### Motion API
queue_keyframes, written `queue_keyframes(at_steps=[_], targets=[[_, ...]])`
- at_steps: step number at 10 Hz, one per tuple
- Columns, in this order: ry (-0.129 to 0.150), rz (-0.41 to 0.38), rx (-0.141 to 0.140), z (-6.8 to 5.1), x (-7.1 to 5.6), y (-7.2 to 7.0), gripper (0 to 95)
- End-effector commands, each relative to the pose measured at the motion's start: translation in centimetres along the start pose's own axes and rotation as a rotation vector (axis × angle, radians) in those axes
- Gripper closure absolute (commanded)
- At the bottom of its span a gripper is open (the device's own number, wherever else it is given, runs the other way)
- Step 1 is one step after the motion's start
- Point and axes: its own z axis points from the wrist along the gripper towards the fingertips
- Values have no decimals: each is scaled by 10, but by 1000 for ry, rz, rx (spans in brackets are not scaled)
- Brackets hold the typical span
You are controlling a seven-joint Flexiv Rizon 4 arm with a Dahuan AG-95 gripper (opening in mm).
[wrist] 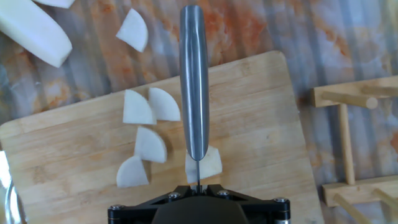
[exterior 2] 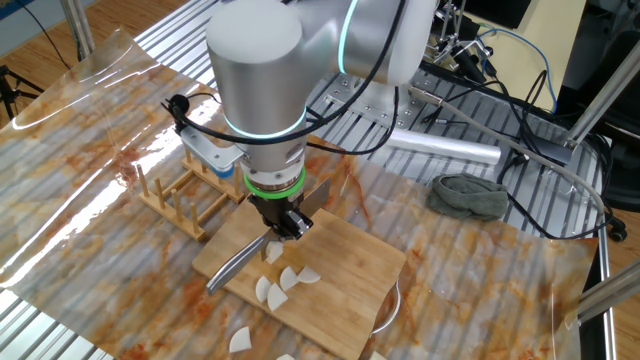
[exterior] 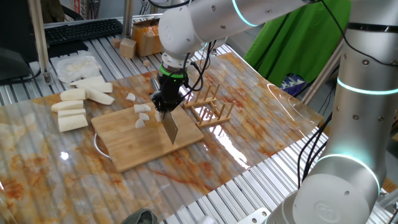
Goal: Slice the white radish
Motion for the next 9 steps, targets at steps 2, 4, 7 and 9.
queue_keyframes(at_steps=[2,4,7,9], targets=[[0,-3,1,-3,2,-1,950],[-7,0,3,-5,2,-1,950],[-11,2,10,-14,5,-2,950],[-10,3,12,-13,4,-1,950]])
